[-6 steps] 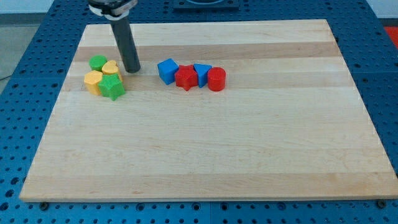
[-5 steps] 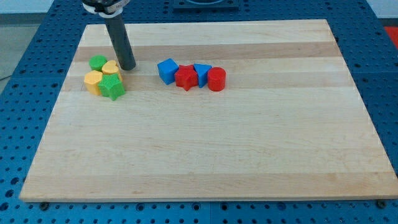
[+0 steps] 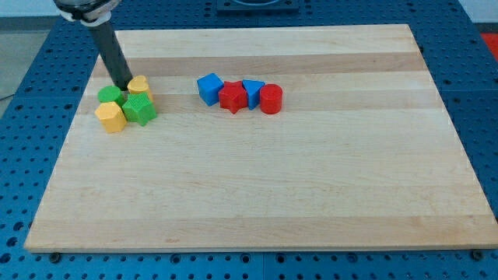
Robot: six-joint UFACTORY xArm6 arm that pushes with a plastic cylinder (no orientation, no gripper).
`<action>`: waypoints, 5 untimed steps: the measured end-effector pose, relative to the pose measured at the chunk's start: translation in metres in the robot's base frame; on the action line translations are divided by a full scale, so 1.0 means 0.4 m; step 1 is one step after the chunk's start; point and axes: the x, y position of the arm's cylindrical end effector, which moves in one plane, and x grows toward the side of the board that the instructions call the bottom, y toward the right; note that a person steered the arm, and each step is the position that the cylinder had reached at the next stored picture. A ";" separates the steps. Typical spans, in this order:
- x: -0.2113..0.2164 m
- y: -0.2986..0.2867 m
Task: Move the green circle and yellow heart to the yellow hexagon
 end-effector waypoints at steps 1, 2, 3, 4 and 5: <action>-0.034 0.077; -0.006 0.111; 0.047 0.088; 0.078 0.076; 0.078 0.104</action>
